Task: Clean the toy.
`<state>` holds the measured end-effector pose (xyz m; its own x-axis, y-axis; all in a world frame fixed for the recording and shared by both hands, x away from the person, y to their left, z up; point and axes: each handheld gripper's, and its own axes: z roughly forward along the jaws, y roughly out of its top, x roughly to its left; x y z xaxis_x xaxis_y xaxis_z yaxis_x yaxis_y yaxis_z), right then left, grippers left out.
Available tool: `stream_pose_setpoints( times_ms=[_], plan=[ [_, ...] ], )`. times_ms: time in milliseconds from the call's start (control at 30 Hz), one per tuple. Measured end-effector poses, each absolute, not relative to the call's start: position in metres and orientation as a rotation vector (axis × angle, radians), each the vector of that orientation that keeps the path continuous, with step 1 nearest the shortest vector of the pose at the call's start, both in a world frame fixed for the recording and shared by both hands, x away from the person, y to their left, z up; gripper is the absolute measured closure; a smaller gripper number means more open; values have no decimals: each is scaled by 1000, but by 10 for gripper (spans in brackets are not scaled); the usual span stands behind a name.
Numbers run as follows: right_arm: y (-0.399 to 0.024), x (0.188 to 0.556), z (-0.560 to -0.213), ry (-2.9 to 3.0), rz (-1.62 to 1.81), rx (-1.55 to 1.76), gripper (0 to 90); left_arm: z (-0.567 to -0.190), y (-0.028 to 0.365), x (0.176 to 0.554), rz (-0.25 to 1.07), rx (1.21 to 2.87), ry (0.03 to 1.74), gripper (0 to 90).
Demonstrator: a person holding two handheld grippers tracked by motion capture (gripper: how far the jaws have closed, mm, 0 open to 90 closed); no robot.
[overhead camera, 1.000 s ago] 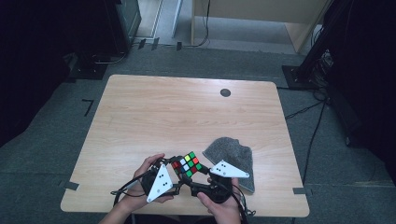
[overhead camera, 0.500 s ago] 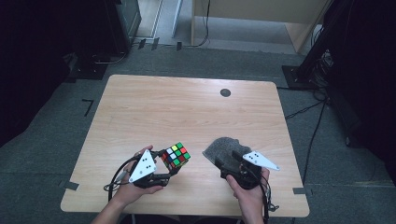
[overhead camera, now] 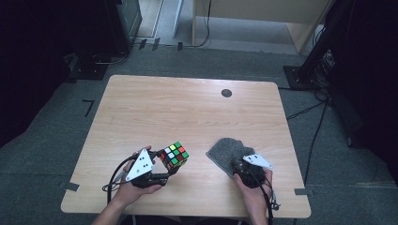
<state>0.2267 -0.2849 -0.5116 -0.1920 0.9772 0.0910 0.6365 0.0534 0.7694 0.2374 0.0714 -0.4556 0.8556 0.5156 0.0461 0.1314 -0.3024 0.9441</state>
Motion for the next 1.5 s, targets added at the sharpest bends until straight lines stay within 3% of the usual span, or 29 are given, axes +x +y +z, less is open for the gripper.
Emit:
stream_pose_setpoints(
  times_ms=[133,333,400,533,867,1133,1267,1500],
  plan=[
    [-282,223,-499,1979,1061,1678,585,-455,75,241,403,1855,520,342],
    [-266,211,-468,1846,1106,1566,326,-456,71,241,408,1873,532,342],
    [-265,215,-474,1819,1068,1567,246,-457,69,240,408,1880,533,342],
    [-269,224,-496,1819,979,1641,246,-458,65,239,405,1889,523,342],
    [-269,230,-520,1885,957,1643,381,-456,69,240,351,1864,522,341],
    [-267,223,-521,1905,1060,1631,720,-457,67,240,344,1887,528,340],
    [-263,216,-506,1924,1296,1615,738,-462,58,238,376,1948,503,341],
    [-228,182,-439,1904,1663,1276,731,-472,39,229,402,2066,416,341]
  ],
)
